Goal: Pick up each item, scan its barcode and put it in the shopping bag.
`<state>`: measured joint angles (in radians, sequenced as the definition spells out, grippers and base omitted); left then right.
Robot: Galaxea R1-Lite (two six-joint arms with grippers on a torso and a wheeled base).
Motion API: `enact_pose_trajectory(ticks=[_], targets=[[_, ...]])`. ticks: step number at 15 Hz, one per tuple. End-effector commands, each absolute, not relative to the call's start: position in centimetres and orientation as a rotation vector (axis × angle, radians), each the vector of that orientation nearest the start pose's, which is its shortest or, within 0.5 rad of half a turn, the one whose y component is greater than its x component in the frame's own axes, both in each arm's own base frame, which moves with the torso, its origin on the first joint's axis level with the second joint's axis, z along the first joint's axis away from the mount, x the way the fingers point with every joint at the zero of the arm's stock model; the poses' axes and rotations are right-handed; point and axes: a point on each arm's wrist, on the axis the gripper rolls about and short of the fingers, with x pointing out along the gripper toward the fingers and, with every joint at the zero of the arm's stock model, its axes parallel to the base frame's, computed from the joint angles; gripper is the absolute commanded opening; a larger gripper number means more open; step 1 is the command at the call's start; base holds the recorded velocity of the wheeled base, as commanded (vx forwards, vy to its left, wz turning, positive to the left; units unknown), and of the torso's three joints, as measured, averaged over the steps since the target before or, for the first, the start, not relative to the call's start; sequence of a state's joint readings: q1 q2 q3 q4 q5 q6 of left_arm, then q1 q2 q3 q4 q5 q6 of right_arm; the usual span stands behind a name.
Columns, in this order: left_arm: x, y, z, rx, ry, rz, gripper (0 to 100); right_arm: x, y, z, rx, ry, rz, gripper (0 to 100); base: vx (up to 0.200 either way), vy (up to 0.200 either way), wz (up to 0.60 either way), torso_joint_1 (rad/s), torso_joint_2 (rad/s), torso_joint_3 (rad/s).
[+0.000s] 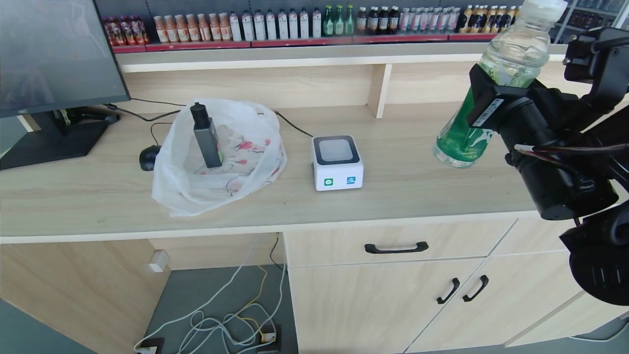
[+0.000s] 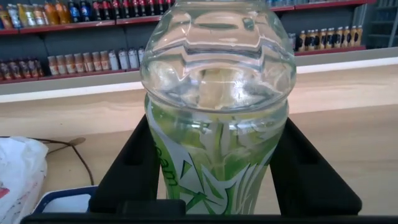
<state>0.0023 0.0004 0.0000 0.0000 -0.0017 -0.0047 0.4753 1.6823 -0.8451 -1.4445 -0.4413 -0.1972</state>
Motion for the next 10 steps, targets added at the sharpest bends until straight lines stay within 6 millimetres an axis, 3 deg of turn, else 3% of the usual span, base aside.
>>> enact_pose_trajectory(ticks=[1, 4, 10], targets=[[-2.3, 0.0, 7.5, -0.005, 0.0, 0.002, 100, 26.4, 12.6, 27.5, 0.075, -0.541, -0.016, 0, 0.0, 0.2, 0.0, 0.002, 0.0, 0.002], [-2.3, 0.0, 7.5, 0.002, 0.0, 0.002, 100, 26.4, 12.6, 27.9, 0.084, -0.556, -0.018, 0, 0.0, 0.2, 0.0, 0.001, 0.0, 0.004], [-2.3, 0.0, 7.5, 0.002, 0.0, 0.002, 100, 25.4, 15.1, 28.1, 0.081, -0.576, 0.059, 0, 0.0, 0.0, 0.0, 0.0, 0.0, 0.0]])
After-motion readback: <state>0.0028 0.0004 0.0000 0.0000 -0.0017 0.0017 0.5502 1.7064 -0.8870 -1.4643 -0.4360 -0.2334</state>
